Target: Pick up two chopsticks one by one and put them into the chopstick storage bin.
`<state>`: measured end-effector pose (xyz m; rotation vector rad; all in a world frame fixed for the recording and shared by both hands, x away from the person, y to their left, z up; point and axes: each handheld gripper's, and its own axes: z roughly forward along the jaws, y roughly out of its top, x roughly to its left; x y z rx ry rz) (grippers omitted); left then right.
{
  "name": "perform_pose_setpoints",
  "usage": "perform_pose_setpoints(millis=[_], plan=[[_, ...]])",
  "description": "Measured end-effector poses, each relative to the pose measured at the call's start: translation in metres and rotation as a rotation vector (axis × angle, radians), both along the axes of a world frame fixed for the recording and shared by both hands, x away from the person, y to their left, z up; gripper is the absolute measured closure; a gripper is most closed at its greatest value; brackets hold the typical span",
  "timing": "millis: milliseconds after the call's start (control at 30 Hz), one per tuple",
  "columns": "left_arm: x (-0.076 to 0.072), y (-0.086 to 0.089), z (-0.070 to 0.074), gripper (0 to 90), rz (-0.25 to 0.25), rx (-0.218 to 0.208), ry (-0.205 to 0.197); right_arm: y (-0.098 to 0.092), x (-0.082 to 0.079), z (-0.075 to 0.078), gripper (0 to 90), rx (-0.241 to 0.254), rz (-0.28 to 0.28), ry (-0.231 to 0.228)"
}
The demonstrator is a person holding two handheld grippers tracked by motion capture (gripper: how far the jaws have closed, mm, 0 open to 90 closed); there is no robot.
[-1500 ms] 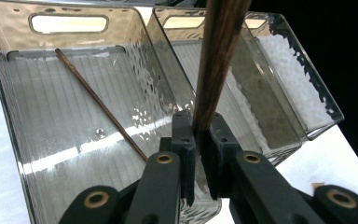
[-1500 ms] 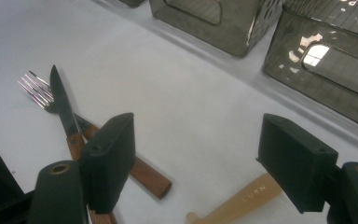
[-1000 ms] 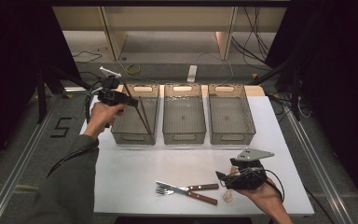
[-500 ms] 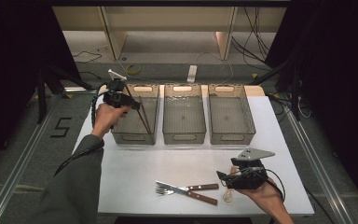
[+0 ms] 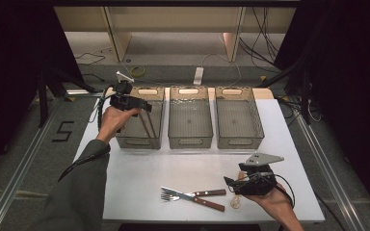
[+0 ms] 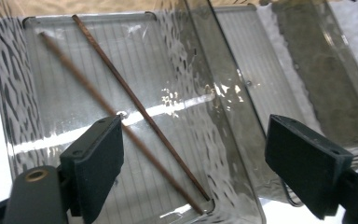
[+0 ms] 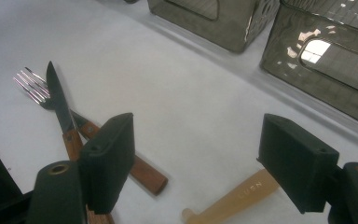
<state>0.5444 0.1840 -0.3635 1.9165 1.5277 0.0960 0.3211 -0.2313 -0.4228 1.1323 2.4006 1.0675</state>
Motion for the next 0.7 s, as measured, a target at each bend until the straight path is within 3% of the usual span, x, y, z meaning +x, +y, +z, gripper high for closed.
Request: perform_pose_setpoints(millis=[300, 600, 700], plan=[[-0.025, -0.002, 0.012, 19.2, -0.047, -0.117, -0.086, -0.002, 0.001, 0.001, 27.2, -0.002, -0.016, -0.003], [-0.068, -0.002, 0.014, 18.9, -0.105, -0.249, -0.190, -0.010, 0.005, 0.001, 27.1, -0.024, -0.085, 0.004], [-0.079, -0.006, 0.007, 18.3, -0.123, -0.246, -0.197, -0.013, 0.007, 0.000, 27.0, -0.037, -0.114, 0.009]])
